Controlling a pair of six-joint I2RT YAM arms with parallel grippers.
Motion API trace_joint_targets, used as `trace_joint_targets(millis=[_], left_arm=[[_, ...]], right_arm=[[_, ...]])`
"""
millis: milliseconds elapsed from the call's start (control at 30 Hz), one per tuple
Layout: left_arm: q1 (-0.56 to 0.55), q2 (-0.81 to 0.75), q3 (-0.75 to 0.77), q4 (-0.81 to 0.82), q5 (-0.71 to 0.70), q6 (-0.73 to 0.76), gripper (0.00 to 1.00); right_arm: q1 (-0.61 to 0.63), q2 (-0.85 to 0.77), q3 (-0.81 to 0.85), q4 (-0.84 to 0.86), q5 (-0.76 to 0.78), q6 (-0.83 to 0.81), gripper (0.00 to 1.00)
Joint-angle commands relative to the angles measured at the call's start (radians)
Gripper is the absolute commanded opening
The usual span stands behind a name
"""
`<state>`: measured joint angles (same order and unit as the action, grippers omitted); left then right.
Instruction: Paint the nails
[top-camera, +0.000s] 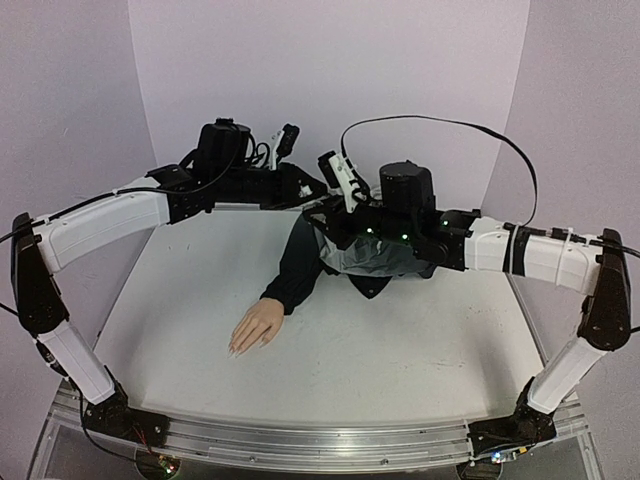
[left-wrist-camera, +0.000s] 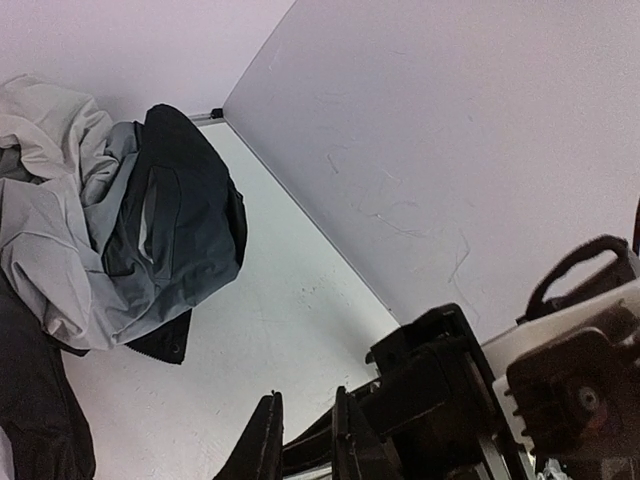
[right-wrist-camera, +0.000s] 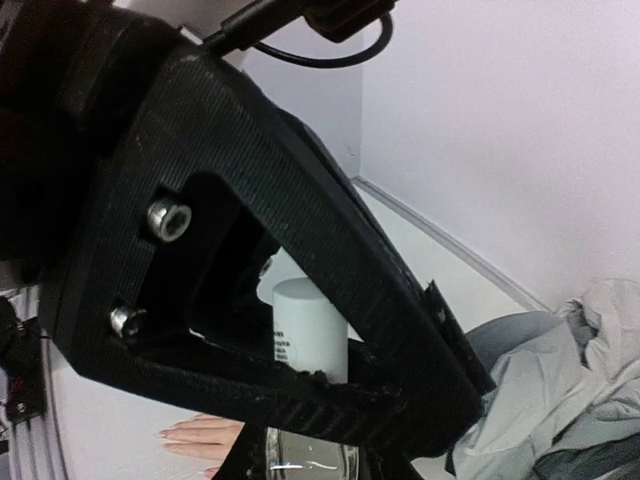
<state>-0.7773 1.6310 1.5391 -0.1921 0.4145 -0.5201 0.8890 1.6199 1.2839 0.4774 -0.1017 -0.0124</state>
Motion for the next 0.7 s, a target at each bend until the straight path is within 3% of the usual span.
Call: trace_joint_targets(millis=[0,200,267,333,500,567,667], left_arm=[[-0.003,0.015,0.050,0.028,0.241,0.059,0.00],[-0.026,-0.009,0.044,0.066,0.635,0.192,0.00],[-0.043,-0.034,0.035,0.069,0.701,0.244,0.00],[-0.048,-0.059,0.026,0.069,0.707,0.272,0.00],[-0.043,-0.124,-0.016,0.071,0.496,0.285,0.05],[-0.034,-0.150,-0.041,0.071,0.391,0.271,0.23],[-0.024,-0.195,-0.076,0.069,0.265,0.249,0.53]], right_arm=[[-0.079,-0.025,0.066,0.077,-0.447,0.056,0.00],[-0.140,-0.002,0.138,0.131,-1.277,0.154,0.00],[-0.137,0.022,0.177,0.133,-1.404,0.210,0.00],[-0.139,0.014,0.158,0.128,-1.383,0.210,0.00],[-0.152,-0.040,0.074,0.124,-1.058,0.174,0.00],[-0.153,-0.057,0.040,0.119,-0.842,0.155,0.00],[-0.152,-0.064,0.012,0.093,-0.658,0.137,0.00]])
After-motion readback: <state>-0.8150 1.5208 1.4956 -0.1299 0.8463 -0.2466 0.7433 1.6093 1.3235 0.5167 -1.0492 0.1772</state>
